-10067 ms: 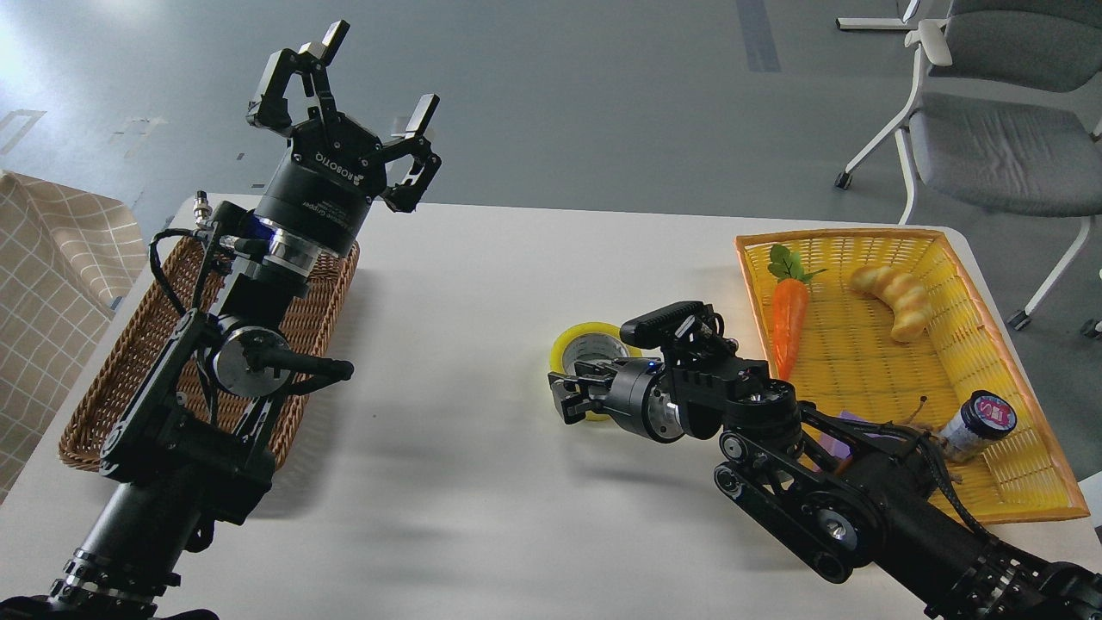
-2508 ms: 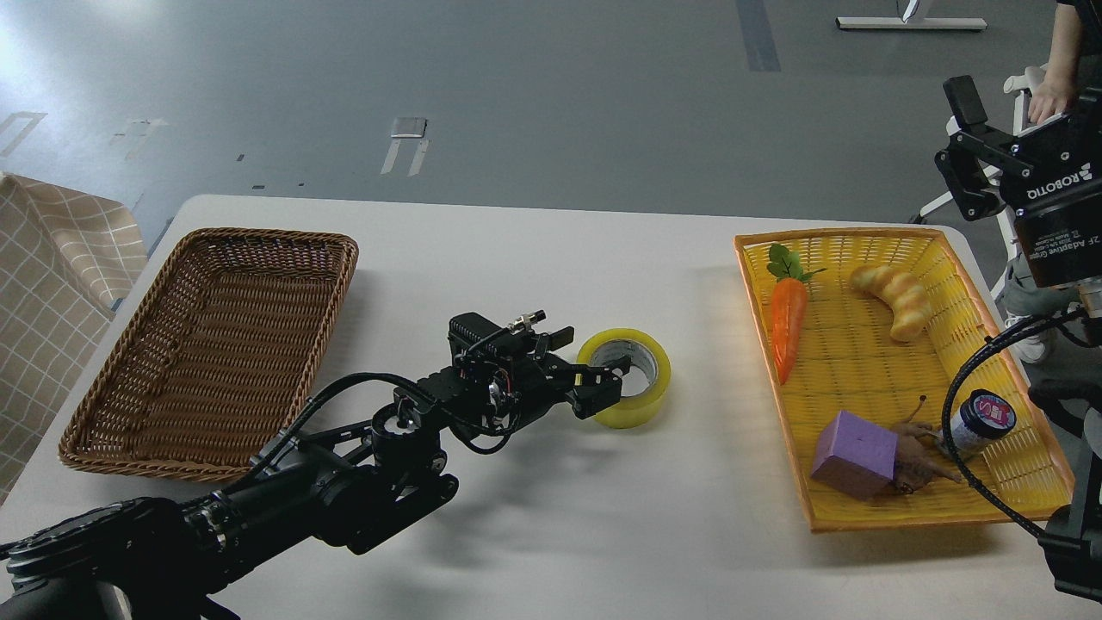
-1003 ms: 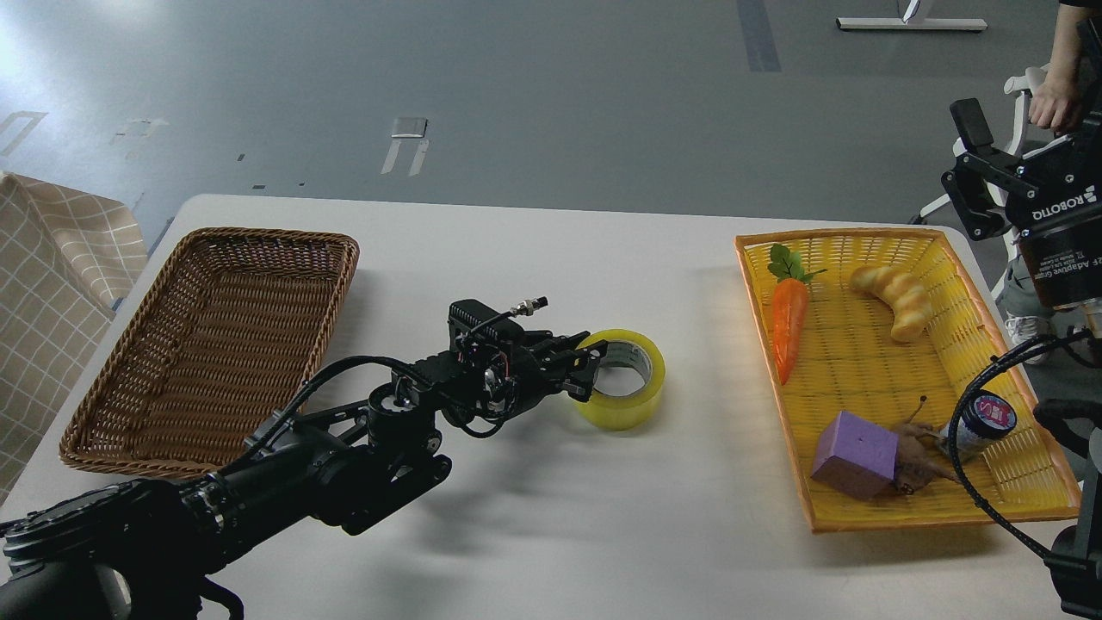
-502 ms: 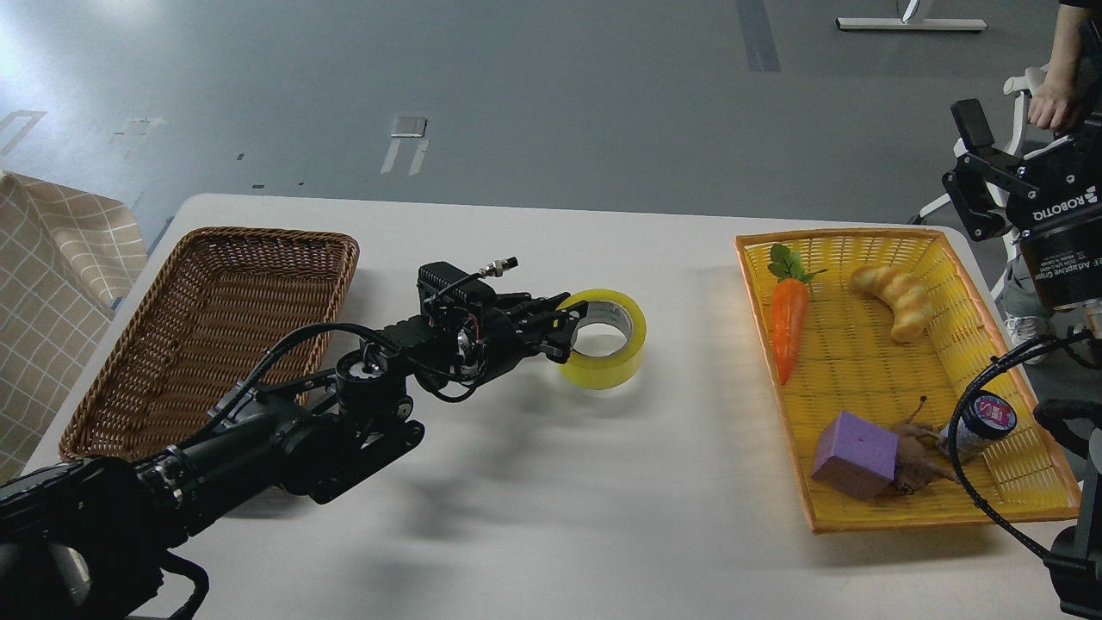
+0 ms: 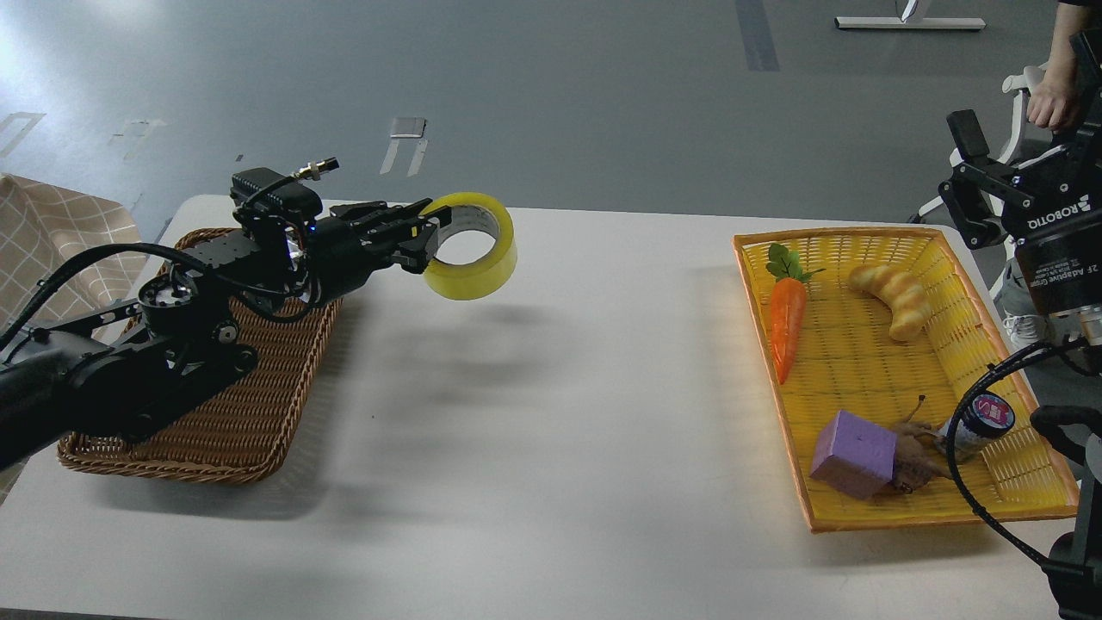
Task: Place and transfer tape with both arms
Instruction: 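Lift the tape roll and carry it over the wicker basket, then lower the tape roll into the basket and open the left gripper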
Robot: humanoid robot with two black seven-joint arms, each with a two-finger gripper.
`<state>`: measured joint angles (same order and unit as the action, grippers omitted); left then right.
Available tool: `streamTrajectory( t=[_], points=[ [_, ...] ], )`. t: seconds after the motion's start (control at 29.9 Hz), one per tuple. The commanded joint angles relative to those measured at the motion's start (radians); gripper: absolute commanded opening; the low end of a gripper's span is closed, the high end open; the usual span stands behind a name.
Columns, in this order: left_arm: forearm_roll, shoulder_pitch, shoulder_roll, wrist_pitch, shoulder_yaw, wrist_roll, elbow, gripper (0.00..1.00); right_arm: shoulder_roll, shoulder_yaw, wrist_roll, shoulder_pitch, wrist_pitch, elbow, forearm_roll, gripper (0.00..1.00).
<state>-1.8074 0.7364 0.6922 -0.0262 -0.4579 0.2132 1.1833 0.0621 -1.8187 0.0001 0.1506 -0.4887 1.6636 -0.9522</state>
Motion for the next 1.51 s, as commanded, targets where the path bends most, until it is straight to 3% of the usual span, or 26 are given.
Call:
streamTrajectory(
  t=[0.0, 0.03, 0.2, 0.33, 0.43, 0.6, 0.74, 0.9, 1.04, 1.47],
  points=[
    [0.007, -0.014, 0.091, -0.004, -0.002, 0.050, 0.002, 0.20, -0.004, 0.005, 0.000, 0.003, 0.000, -0.002, 0.000, 1.00],
    [0.010, -0.017, 0.121, -0.017, 0.002, 0.077, 0.001, 0.20, -0.004, 0.007, 0.000, 0.003, 0.000, -0.001, 0.000, 1.00],
    [0.020, -0.070, 0.225, -0.110, 0.015, 0.095, -0.005, 0.20, -0.002, 0.007, 0.000, 0.004, 0.000, 0.001, 0.000, 1.00],
    [0.083, -0.109, 0.292, -0.116, 0.015, 0.115, -0.010, 0.20, -0.002, 0.007, 0.000, 0.001, 0.000, 0.002, 0.001, 1.00],
    [0.126, -0.126, 0.329, -0.119, 0.016, 0.170, -0.033, 0.20, -0.004, 0.007, 0.000, 0.000, 0.000, 0.004, 0.001, 1.00],
    [0.137, -0.253, 0.346, -0.216, 0.018, 0.193, -0.143, 0.21, -0.005, 0.010, 0.000, -0.003, 0.000, 0.007, 0.001, 1.00],
    [0.143, -0.275, 0.339, -0.228, 0.016, 0.235, -0.195, 0.21, -0.019, 0.010, 0.000, -0.017, 0.000, 0.010, 0.001, 1.00],
    [0.169, -0.314, 0.294, -0.281, 0.016, 0.275, -0.405, 0.22, -0.021, 0.012, 0.000, -0.020, 0.000, 0.013, 0.001, 1.00],
    [0.194, -0.318, 0.248, -0.282, 0.019, 0.276, -0.456, 0.22, -0.019, 0.012, 0.000, -0.020, 0.000, 0.015, 0.001, 1.00],
    [0.227, -0.316, 0.245, -0.282, 0.016, 0.276, -0.441, 0.23, -0.016, 0.038, -0.002, -0.017, 0.000, 0.015, 0.001, 1.00]
  ],
)
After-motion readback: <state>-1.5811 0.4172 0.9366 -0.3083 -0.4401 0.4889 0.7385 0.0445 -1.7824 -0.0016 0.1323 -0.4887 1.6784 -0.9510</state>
